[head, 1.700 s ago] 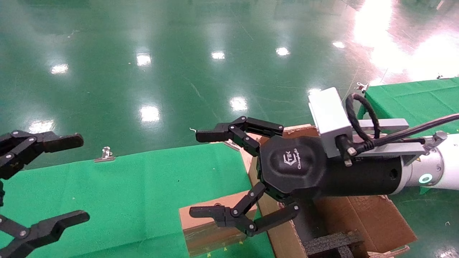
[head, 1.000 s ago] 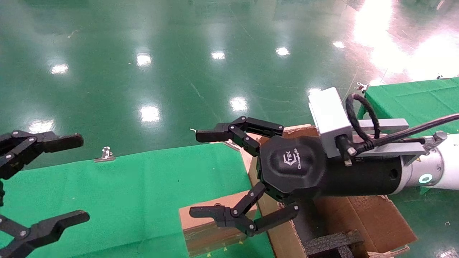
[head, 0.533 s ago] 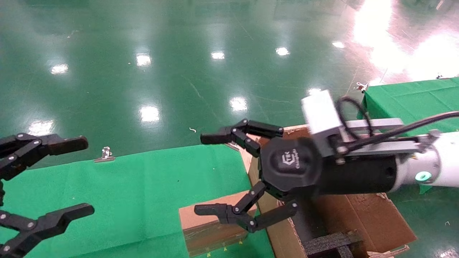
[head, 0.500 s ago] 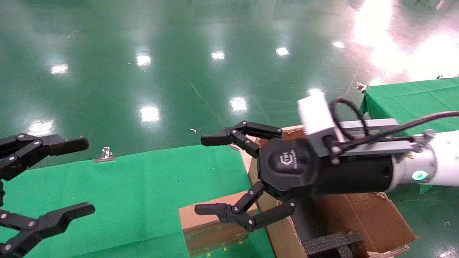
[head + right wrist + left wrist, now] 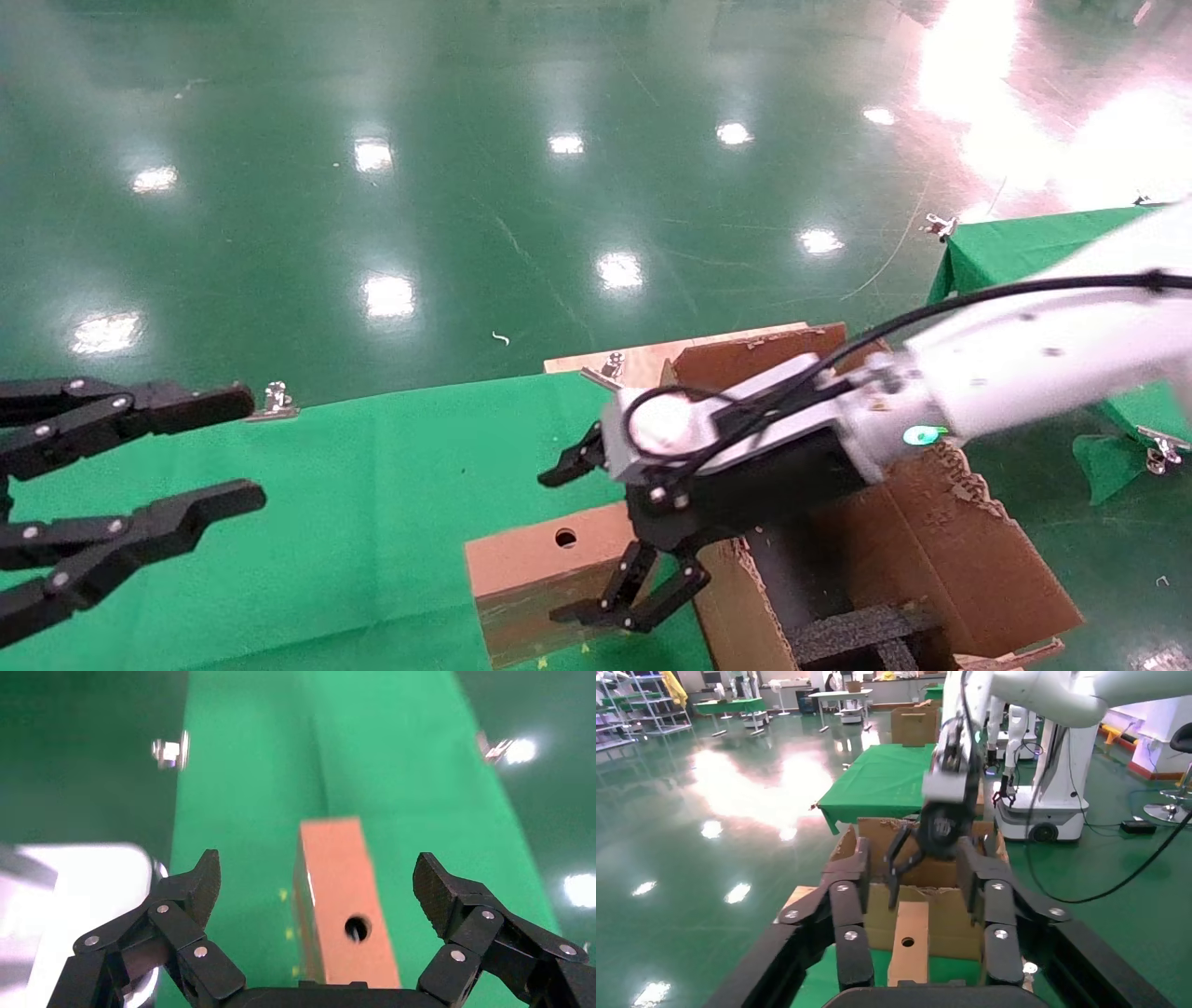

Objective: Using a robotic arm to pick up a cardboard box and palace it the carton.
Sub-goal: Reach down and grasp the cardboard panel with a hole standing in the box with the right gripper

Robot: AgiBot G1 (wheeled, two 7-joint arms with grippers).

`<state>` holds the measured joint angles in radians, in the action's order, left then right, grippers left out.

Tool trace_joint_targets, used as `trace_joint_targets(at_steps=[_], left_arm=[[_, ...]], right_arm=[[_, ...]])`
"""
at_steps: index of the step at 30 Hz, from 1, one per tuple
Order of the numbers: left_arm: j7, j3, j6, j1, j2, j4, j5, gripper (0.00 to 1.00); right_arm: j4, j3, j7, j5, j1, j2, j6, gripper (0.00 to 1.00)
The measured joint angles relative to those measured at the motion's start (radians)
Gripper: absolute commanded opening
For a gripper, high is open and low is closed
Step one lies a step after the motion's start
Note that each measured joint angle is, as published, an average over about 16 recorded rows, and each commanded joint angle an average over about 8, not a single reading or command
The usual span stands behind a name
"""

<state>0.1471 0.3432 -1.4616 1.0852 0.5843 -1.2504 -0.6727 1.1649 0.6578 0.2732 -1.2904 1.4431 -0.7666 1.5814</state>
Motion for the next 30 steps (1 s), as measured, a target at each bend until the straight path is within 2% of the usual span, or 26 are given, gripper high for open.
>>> trace_joint_targets(at_steps=[6,13,14,21,22,23,24,30], left_arm=[[0.000,0.000,0.000,0.000,0.000,0.000,0.000,0.00],[0.000,0.000,0.000,0.000,0.000,0.000,0.000,0.01],[0.000,0.000,0.000,0.000,0.000,0.000,0.000,0.08],[0.000,0.000,0.000,0.000,0.000,0.000,0.000,0.95],[0.000,0.000,0.000,0.000,0.000,0.000,0.000,1.00],[0.000,0.000,0.000,0.000,0.000,0.000,0.000,1.00],[0.000,0.000,0.000,0.000,0.000,0.000,0.000,1.00],[0.000,0.000,0.000,0.000,0.000,0.000,0.000,1.00]], right_arm=[[-0.067,0.142,-0.041,-0.109,0.098,-0.075,0.004,1.00],[-0.153,0.288,-0.110,-0.187,0.193,-0.152,0.004,1.00],[-0.164,0.306,-0.120,-0.194,0.204,-0.161,0.003,1.00],[-0.225,0.406,-0.179,-0.227,0.265,-0.214,0.003,1.00],[-0.230,0.416,-0.185,-0.229,0.270,-0.219,0.002,1.00],[-0.235,0.424,-0.189,-0.231,0.275,-0.223,0.002,0.95],[-0.240,0.430,-0.194,-0.232,0.278,-0.227,0.002,0.86],[-0.251,0.449,-0.205,-0.235,0.289,-0.236,0.002,0.11]])
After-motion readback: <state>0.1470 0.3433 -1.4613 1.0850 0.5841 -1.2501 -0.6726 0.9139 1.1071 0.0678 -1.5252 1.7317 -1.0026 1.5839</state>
